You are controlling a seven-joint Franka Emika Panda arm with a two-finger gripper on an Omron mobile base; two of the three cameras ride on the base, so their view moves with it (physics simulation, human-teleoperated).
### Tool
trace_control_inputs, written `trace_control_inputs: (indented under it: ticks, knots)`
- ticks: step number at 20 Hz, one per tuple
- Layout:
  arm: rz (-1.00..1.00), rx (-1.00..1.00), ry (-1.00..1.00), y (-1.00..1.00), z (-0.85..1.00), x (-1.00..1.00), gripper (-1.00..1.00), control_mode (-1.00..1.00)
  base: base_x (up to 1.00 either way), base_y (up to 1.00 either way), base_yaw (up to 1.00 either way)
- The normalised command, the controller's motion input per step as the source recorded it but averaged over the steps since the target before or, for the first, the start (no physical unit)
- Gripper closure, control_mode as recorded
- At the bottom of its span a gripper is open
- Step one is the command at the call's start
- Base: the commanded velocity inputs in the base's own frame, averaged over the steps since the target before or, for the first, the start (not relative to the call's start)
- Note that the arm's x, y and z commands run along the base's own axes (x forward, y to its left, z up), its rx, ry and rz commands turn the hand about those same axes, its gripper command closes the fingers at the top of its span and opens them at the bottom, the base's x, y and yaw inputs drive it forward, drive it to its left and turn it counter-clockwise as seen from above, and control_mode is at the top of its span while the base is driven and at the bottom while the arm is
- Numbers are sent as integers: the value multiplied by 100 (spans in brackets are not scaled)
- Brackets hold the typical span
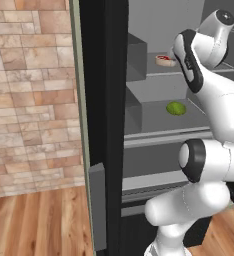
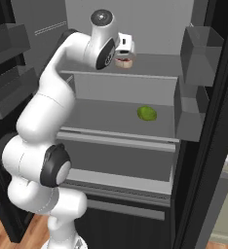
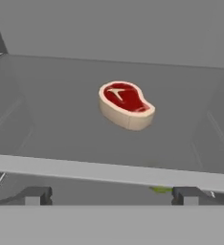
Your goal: Take the steak from the fridge and place it on the digital scale on the counter by the fridge. Wait a few seconds for a reading, then move it to the plate on the dining counter.
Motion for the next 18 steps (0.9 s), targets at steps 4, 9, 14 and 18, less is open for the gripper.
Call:
trace_control_inputs:
  ticks: [4,9,14,18]
  knots:
    - [0,0,0,-17,-3,44,-100,-100,0,0,0]
    - [0,0,1,-23,-24,26,-100,-100,0,0,0]
    - [2,0,1,-6,-46,24,-100,-100,0,0,0]
    - [3,0,0,-8,-26,35,-100,-100,0,0,0]
